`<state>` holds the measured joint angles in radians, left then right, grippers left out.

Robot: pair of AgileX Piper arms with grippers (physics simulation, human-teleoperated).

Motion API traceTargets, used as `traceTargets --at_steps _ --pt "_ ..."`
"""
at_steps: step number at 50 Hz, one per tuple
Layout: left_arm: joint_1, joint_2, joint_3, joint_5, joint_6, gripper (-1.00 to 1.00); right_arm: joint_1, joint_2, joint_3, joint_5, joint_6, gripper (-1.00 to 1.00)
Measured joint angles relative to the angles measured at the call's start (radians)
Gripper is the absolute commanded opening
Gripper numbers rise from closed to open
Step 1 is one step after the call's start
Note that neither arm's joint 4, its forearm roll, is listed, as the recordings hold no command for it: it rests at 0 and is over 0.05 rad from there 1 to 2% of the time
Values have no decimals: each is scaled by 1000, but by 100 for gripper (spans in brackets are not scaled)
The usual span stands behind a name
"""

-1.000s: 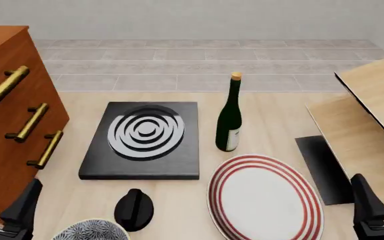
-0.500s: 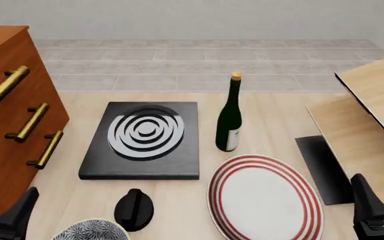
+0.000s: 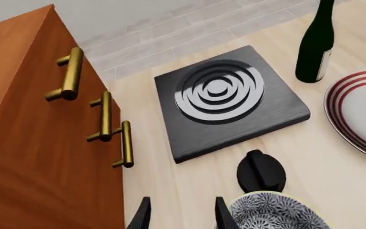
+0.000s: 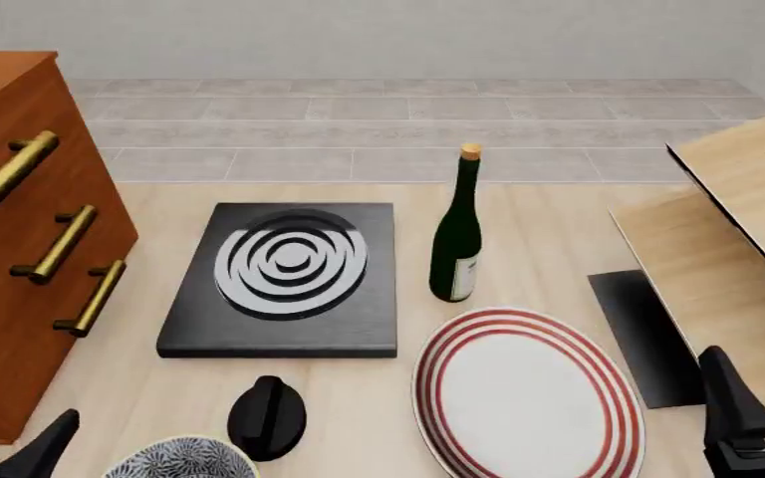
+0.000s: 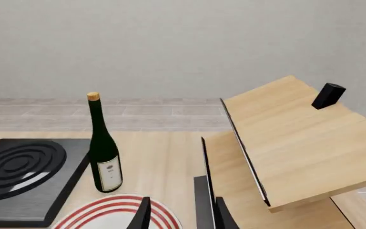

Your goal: Put the bowl on the top of the cabinet.

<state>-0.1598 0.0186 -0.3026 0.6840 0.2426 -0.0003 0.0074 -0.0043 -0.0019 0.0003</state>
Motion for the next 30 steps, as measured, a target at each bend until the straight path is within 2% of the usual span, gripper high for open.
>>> traceTargets --at_steps 18,30 --pt "-33 23 -49 89 37 100 0 0 0 0 0 100" --pt "-59 46 -74 144 37 100 0 0 0 0 0 100"
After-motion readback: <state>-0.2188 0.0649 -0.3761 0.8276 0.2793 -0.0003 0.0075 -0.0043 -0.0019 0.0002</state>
